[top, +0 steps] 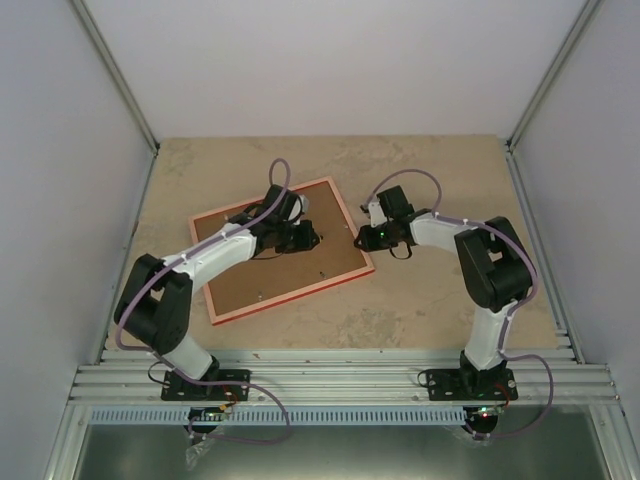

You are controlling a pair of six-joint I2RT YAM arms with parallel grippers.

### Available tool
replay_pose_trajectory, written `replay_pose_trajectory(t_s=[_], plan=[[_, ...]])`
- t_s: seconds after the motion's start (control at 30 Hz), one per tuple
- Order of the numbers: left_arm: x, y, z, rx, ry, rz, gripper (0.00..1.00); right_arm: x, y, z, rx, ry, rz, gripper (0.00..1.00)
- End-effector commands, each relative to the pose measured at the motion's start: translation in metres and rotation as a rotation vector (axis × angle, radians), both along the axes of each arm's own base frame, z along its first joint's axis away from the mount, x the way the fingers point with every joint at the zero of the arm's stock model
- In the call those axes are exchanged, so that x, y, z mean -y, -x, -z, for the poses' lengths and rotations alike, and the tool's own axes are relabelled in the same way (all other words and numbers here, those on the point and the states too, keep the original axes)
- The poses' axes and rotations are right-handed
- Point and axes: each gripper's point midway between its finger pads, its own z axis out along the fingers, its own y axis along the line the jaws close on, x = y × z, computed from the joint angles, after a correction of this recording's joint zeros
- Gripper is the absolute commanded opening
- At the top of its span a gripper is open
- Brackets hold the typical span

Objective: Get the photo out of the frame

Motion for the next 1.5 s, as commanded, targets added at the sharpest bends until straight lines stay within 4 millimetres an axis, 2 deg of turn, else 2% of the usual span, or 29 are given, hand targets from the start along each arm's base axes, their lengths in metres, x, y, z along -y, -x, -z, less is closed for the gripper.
replay_pose_trajectory(t_s=[0.0, 0.47, 0.83, 1.47], plan=[[0.013, -0.010, -0.010, 0.035, 0.025, 0.014, 0.00, 0.006, 0.017, 0.012, -0.024, 0.024, 0.001, 0.17], [0.037, -0.017, 0.000, 0.022, 0.020, 0.061, 0.00, 0.024, 0.057, 0.009, -0.051, 0.018, 0.044, 0.14], [0.058, -0.020, 0.009, 0.011, 0.017, 0.096, 0.00, 0.029, 0.064, 0.008, -0.050, 0.012, 0.073, 0.14], [0.072, -0.018, 0.029, -0.022, -0.010, 0.127, 0.00, 0.027, 0.065, 0.011, -0.061, 0.002, 0.066, 0.14]])
